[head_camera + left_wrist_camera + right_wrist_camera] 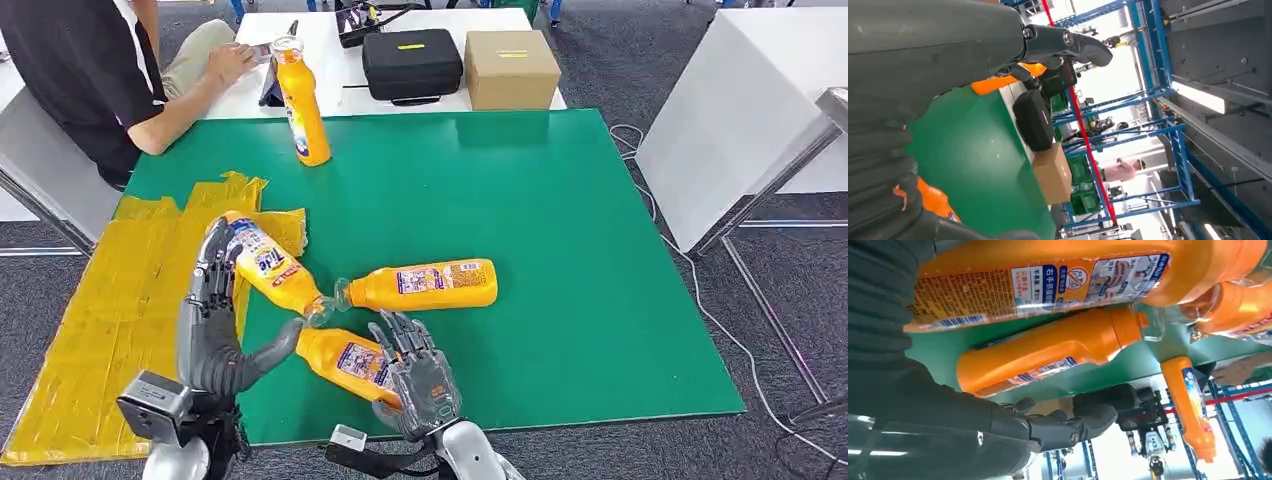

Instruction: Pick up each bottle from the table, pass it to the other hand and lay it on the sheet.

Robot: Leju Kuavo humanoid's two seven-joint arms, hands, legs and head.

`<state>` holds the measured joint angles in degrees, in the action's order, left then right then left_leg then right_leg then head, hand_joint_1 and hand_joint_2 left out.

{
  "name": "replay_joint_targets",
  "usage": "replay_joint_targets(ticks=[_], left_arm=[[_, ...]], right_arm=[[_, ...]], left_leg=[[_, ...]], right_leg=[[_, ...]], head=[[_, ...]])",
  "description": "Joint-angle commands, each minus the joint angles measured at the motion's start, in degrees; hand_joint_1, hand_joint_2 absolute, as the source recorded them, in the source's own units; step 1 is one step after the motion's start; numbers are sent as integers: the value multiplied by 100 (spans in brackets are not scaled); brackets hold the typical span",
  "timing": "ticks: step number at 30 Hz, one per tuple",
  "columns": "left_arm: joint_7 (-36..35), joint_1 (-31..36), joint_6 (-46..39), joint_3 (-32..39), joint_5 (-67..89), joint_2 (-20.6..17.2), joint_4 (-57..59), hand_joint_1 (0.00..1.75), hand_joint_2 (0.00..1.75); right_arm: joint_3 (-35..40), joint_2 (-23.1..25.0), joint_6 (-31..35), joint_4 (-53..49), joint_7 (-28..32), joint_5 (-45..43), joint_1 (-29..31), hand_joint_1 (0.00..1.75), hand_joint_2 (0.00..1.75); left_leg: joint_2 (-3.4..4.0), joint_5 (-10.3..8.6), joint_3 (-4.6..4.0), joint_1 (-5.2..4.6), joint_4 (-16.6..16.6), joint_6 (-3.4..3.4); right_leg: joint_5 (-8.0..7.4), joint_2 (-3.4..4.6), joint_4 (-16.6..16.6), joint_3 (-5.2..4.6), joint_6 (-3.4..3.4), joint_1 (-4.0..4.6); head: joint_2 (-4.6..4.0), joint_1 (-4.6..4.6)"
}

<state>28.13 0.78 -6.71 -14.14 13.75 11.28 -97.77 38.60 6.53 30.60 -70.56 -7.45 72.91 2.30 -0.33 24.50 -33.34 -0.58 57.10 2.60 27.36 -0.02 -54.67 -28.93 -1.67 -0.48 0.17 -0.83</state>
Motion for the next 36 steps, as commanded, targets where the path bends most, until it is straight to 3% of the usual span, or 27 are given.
replay_joint_targets(ticks=[1,12,20,36], left_arm=[[-18,10,-33,201,-219,-123,216,0,175],[-122,87,-18,161,-244,-176,174,0,175],[-166,4,114,220,-198,-70,194,0,175],[-166,4,114,220,-198,-70,194,0,175]], right_arm=[[-239,31,-173,522,-162,158,194,0,175],[-499,62,-655,546,-478,316,207,0,175],[-864,73,-735,508,-665,415,126,0,175],[-864,73,-735,508,-665,415,126,0,175]], left_leg=[[5,1,16,2,-9,-13],[3,4,20,6,-7,-20],[1,1,8,3,-5,-10],[3,5,19,5,-6,-17]], right_leg=[[0,3,10,16,4,1],[1,1,12,22,6,5],[0,0,7,9,3,2],[2,0,11,21,5,4]], head=[[0,-2],[2,-2],[0,-2],[0,-2]])
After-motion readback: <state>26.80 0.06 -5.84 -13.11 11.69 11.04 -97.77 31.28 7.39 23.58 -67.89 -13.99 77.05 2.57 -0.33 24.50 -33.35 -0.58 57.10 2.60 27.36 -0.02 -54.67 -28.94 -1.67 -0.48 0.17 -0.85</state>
